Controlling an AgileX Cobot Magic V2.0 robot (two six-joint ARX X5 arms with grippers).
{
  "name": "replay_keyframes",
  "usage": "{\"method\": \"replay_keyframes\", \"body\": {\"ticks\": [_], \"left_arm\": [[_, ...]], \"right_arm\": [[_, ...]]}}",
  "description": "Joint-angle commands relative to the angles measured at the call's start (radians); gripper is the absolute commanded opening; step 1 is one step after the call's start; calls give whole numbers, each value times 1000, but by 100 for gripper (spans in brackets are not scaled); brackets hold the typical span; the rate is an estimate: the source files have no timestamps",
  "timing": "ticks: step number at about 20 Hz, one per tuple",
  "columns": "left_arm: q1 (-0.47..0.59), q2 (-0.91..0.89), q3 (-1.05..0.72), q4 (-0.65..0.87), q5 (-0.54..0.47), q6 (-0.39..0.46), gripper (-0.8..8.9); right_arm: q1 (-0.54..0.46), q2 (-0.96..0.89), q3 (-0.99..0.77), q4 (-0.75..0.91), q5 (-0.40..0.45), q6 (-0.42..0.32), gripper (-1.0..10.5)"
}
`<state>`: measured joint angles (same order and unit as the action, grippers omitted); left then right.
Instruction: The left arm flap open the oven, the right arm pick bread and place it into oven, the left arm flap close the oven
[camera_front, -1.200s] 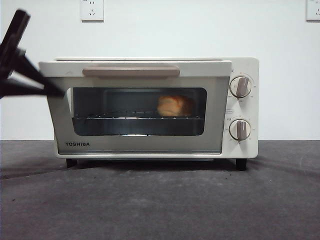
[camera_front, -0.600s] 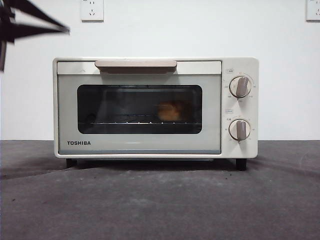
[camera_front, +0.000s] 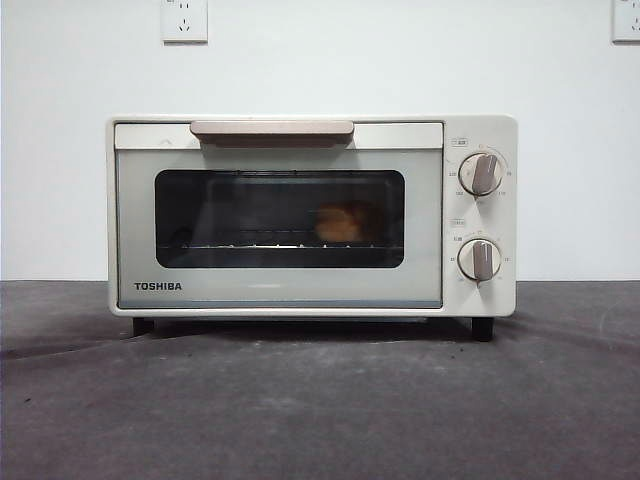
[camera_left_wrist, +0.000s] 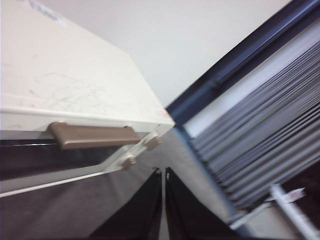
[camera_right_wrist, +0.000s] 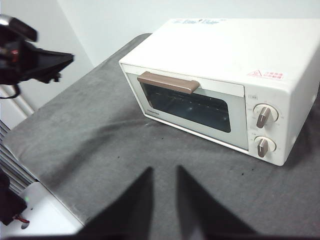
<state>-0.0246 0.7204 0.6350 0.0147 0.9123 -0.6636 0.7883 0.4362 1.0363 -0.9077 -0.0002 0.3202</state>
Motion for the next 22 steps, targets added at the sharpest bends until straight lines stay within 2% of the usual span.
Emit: {"method": "replay_keyframes", "body": {"ticks": [1, 6, 8, 12, 22], "left_arm": [[-2, -93, 17, -161, -68, 246, 16], [-2, -249, 17, -452, -265, 423, 17], [-2, -288, 17, -532, -314, 463, 19], [-2, -338, 17, -613, -327, 472, 19], [-2, -368, 17, -620, -326, 473, 19]], "right_arm": [[8, 6, 14, 9, 1, -43, 6], [8, 6, 14, 7, 1, -60, 6], [8, 6, 14, 6, 1, -60, 6], [8, 6, 14, 12, 1, -60, 6], [8, 6, 14, 17, 1, -60, 6]]}}
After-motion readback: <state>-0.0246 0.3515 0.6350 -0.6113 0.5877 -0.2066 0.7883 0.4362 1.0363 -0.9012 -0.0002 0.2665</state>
